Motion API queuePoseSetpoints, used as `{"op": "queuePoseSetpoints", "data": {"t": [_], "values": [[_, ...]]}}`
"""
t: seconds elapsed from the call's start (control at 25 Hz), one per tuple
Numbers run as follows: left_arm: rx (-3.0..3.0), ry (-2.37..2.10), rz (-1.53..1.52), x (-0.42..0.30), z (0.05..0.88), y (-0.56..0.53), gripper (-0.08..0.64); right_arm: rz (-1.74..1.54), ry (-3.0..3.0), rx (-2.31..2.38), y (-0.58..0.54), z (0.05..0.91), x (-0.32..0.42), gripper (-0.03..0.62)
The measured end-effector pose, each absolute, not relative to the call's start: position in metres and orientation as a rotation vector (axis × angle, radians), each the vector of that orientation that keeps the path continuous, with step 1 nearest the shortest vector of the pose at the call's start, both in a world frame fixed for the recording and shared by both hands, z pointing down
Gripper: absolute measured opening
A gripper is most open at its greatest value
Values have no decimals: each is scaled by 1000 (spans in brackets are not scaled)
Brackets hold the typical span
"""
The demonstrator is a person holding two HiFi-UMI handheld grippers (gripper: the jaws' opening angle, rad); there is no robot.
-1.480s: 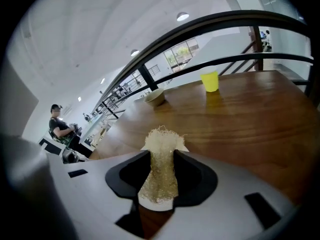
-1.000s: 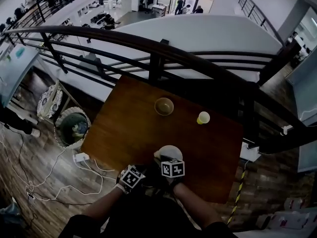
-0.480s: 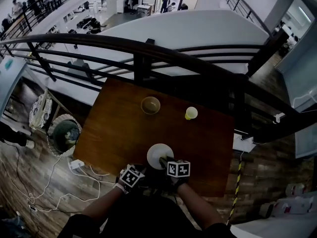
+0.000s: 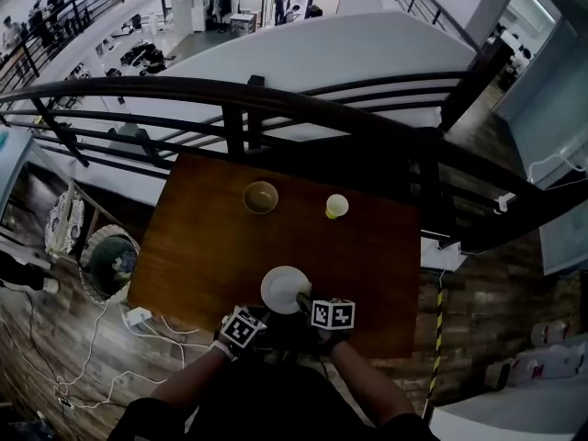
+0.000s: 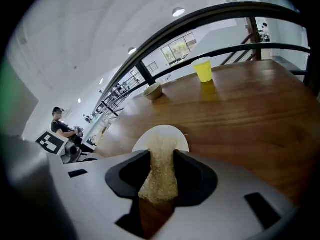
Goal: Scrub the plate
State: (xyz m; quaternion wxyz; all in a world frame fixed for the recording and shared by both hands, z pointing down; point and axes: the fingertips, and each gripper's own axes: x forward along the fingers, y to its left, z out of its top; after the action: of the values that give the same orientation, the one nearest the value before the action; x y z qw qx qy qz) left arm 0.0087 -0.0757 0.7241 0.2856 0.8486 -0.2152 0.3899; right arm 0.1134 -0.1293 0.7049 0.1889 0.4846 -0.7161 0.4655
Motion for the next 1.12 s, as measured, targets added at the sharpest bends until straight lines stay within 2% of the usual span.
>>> {"op": "queuePoseSetpoints", "data": {"t": [0.68, 1.12], "values": [[2151, -766, 945, -58, 725, -65, 25, 1278, -2141, 1050, -130, 703, -8, 149], [2194, -665, 995, -29, 728, -70, 25, 1338, -2062, 1236, -123, 710, 56, 149]]}}
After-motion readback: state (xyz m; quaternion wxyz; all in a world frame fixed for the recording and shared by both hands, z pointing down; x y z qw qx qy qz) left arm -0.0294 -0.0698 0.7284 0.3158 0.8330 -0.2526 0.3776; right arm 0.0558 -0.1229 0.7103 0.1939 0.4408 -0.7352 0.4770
